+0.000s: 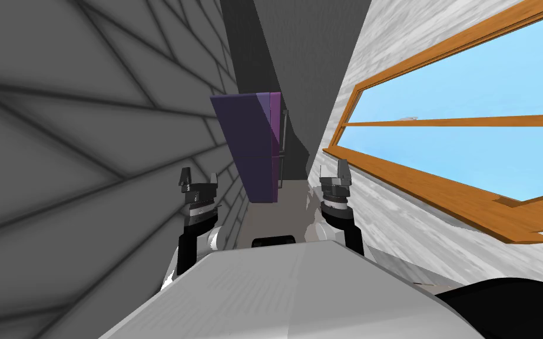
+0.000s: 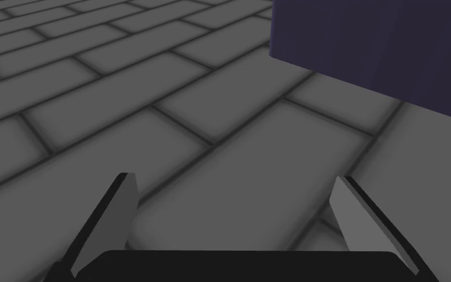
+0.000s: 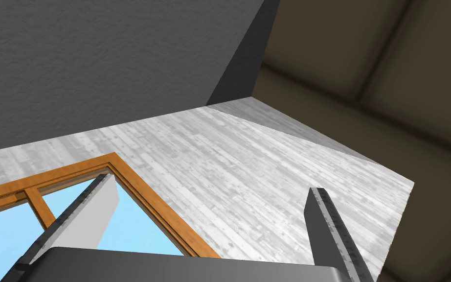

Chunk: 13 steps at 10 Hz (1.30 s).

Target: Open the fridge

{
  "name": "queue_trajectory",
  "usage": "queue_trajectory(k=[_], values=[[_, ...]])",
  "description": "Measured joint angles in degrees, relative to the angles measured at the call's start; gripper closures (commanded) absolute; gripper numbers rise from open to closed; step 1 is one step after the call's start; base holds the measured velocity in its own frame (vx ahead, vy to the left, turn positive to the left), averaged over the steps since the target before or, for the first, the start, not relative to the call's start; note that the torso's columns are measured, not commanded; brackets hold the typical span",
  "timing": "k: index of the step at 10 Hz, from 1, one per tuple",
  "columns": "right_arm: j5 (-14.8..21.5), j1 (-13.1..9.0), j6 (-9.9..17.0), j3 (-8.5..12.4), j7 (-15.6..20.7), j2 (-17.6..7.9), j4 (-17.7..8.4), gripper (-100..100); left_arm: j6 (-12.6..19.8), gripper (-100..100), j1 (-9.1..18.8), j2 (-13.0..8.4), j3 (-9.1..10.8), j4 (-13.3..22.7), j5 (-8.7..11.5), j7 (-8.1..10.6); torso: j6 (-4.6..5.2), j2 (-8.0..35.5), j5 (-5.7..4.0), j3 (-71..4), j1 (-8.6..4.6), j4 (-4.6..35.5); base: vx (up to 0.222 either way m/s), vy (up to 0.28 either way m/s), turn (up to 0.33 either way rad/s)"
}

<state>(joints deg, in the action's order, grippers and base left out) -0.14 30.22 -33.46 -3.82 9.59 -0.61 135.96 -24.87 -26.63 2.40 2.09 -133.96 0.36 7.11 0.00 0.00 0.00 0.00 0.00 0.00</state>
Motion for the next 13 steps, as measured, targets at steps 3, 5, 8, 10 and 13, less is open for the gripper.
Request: queue_trajectory(k=[3,5,8,10,13], values=[[0.0,0.0,0.0,0.0,0.0,0.0,0.0,0,0.0,0,0.0,0.0,0.0,0.0,0.0,0.0,0.0,10.0,0.0,-20.1,0.0,10.1,0.0,0.0,0.0],[0.0,0.0,0.0,0.0,0.0,0.0,0.0,0,0.0,0,0.0,0.0,0.0,0.0,0.0,0.0,0.0,18.5,0.0,-36.9,0.0,18.5,0.0,0.0,0.0],[0.0,0.0,0.0,0.0,0.0,0.0,0.0,0,0.0,0,0.0,0.0,0.0,0.0,0.0,0.0,0.0,31.2,0.0,-62.3,0.0,31.1,0.0,0.0,0.0],[0.0,0.0,0.0,0.0,0.0,0.0,0.0,0,0.0,-100,0.0,0.0,0.0,0.0,0.0,0.0,0.0,39.6,0.0,-79.2,0.0,39.6,0.012,-0.007,0.005],[0.0,0.0,0.0,0.0,0.0,0.0,0.0,0,1.6,-100,0.7,-4.4,0.27,-0.4,-0.1,-0.3,0.0,42.2,-0.02,-84.6,-0.04,42.2,0.041,-0.037,0.014]])
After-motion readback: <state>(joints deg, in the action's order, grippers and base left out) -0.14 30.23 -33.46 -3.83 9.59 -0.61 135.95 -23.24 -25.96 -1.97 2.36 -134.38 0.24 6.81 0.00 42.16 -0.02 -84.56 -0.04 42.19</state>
